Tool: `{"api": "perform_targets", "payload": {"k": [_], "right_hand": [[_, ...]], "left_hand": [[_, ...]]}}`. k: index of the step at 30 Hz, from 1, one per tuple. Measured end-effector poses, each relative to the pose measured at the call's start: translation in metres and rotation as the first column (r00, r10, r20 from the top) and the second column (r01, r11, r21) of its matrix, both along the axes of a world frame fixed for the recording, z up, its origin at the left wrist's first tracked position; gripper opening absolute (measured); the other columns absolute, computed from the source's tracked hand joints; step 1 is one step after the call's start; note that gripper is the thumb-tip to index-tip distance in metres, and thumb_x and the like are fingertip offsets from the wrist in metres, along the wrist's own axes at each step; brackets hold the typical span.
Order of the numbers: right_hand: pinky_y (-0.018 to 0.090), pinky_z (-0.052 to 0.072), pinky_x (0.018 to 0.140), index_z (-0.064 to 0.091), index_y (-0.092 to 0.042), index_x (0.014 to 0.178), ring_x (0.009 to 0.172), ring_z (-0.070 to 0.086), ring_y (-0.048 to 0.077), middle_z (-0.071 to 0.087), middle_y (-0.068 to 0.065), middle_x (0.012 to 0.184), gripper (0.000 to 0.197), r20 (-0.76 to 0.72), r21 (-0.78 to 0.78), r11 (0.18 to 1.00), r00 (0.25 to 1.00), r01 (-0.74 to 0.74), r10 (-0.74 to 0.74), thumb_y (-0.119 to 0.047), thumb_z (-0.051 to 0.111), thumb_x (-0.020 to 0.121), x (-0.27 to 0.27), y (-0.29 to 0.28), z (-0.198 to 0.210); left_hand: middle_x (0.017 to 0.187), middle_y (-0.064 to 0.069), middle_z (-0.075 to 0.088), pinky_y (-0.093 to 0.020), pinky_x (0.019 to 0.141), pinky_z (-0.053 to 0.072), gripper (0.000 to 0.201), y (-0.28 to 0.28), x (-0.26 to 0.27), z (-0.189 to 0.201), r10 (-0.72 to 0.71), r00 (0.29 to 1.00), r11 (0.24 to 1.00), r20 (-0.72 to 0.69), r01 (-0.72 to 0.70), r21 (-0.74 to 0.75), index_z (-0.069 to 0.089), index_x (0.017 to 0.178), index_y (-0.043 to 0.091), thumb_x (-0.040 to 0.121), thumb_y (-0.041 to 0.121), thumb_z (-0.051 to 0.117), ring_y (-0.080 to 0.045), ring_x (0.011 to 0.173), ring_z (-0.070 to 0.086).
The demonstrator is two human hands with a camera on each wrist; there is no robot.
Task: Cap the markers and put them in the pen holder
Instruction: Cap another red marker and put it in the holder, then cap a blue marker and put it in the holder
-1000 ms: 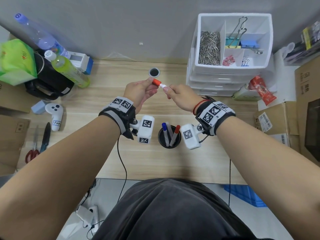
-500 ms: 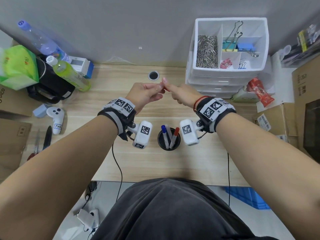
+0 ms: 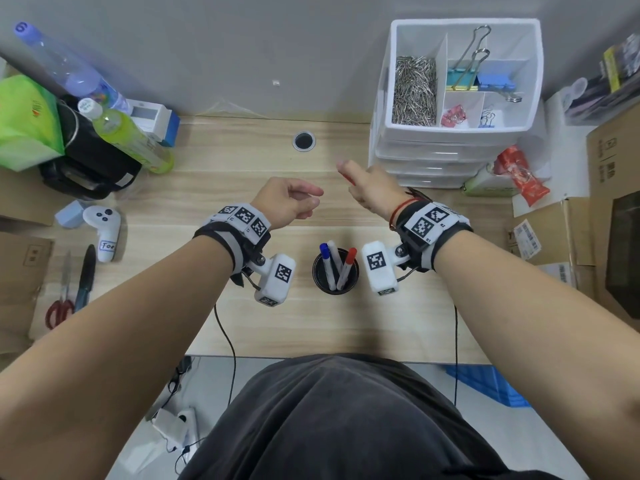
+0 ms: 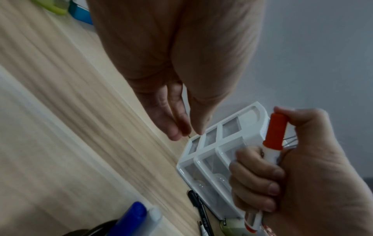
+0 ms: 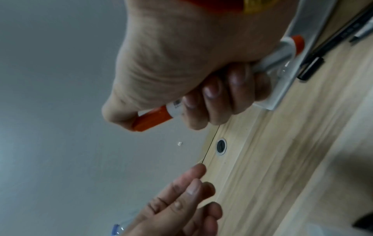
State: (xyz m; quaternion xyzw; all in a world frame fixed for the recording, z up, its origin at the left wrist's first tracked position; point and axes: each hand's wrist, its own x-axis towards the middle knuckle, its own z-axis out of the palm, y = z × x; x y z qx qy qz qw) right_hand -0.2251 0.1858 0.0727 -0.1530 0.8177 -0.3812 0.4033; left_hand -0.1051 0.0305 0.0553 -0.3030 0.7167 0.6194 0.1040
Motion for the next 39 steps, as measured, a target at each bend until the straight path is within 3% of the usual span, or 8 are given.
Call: {"api": "perform_targets", "payload": {"k": [4, 8, 12, 16, 22, 27, 34, 39], "right_hand": [[0.034, 0.040, 0.059, 0.044, -0.022, 0.062, 0.053, 0.036, 0.014, 0.039, -0.003, 0.058, 0.054, 0.213, -0.218, 0.976, 0.977, 0.017, 0.031, -0.065, 0.040, 0.095, 0.014, 0.001, -0.008], [0.030, 0.046, 0.088, 0.069, -0.016, 0.084, 0.084, 0.056, 0.007, 0.060, -0.010, 0.083, 0.044, 0.051, -0.214, 0.964, 0.983, -0.161, 0.176, -0.048, 0.044, 0.101, 0.025, 0.004, -0.016], [0.031, 0.050, 0.074, 0.069, -0.005, 0.090, 0.068, 0.059, 0.016, 0.065, 0.002, 0.073, 0.032, -0.034, -0.202, 0.944, 0.965, -0.261, 0.259, -0.035, 0.063, 0.095, 0.034, 0.006, -0.028], [0.026, 0.058, 0.077, 0.068, -0.008, 0.094, 0.079, 0.075, 0.016, 0.078, 0.002, 0.081, 0.020, -0.031, -0.193, 0.936, 0.955, -0.294, 0.293, -0.027, 0.073, 0.089, 0.047, 0.007, -0.033], [0.027, 0.051, 0.069, 0.068, -0.017, 0.078, 0.065, 0.063, 0.014, 0.070, -0.001, 0.070, 0.027, -0.256, -0.030, 0.895, 0.869, -0.446, 0.424, -0.041, 0.079, 0.079, 0.055, 0.001, -0.034], [0.021, 0.045, 0.063, 0.072, -0.016, 0.082, 0.061, 0.057, 0.002, 0.063, -0.012, 0.068, 0.029, -0.238, 0.084, 0.818, 0.786, -0.569, 0.571, -0.038, 0.086, 0.071, 0.059, 0.005, -0.042], [0.012, 0.046, 0.071, 0.073, -0.017, 0.092, 0.071, 0.061, 0.002, 0.071, -0.006, 0.086, 0.021, -0.313, 0.008, 0.945, 0.897, -0.327, 0.314, -0.033, 0.081, 0.080, 0.024, 0.018, -0.038], [0.031, 0.052, 0.089, 0.073, -0.023, 0.090, 0.097, 0.068, 0.024, 0.074, 0.004, 0.099, 0.010, -0.387, 0.350, 0.937, 0.907, -0.023, 0.167, -0.017, 0.067, 0.085, -0.036, 0.083, -0.078]], "left_hand": [[0.091, -0.008, 0.068, -0.016, 0.071, 0.058, 0.020, 0.002, 0.010, -0.014, 0.014, 0.994, 0.998, 0.111, -0.020, 0.051, 0.069, 0.110, 0.005, 0.091, 0.009, 0.066, -0.014, 0.070, 0.064], [0.092, -0.007, 0.067, -0.017, 0.072, 0.058, 0.020, 0.003, 0.020, -0.025, -0.024, 0.978, 0.998, 0.210, 0.012, 0.057, 0.069, 0.111, 0.008, 0.092, 0.011, 0.065, -0.015, 0.072, 0.065], [0.091, -0.006, 0.068, -0.021, 0.073, 0.057, 0.021, 0.005, 0.031, -0.034, -0.034, 0.964, 0.999, 0.265, 0.029, 0.024, 0.068, 0.112, 0.008, 0.092, 0.013, 0.065, -0.017, 0.075, 0.065], [0.087, -0.001, 0.069, -0.020, 0.067, 0.057, 0.021, 0.004, 0.039, -0.041, -0.019, 0.955, 1.000, 0.295, 0.019, 0.002, 0.068, 0.111, 0.009, 0.092, 0.016, 0.065, -0.015, 0.073, 0.066], [0.090, -0.003, 0.069, -0.020, 0.066, 0.056, 0.018, 0.001, 0.042, -0.042, 0.011, 0.952, 1.000, 0.307, -0.006, -0.016, 0.067, 0.109, 0.012, 0.093, 0.019, 0.064, -0.013, 0.071, 0.067], [0.098, -0.007, 0.069, -0.024, 0.072, 0.056, 0.019, 0.001, 0.038, -0.040, 0.008, 0.956, 1.000, 0.295, -0.001, -0.025, 0.068, 0.110, 0.012, 0.095, 0.020, 0.061, -0.014, 0.075, 0.066], [0.098, -0.007, 0.069, -0.021, 0.066, 0.054, 0.022, 0.009, 0.019, -0.033, -0.015, 0.964, 0.999, 0.264, 0.025, -0.037, 0.067, 0.112, 0.009, 0.096, 0.023, 0.060, -0.013, 0.074, 0.065], [0.086, 0.001, 0.069, -0.024, 0.064, 0.051, 0.019, 0.027, -0.009, -0.030, -0.057, 0.977, 0.987, 0.205, 0.086, -0.135, 0.070, 0.104, 0.013, 0.093, 0.026, 0.061, -0.014, 0.071, 0.061]]}}
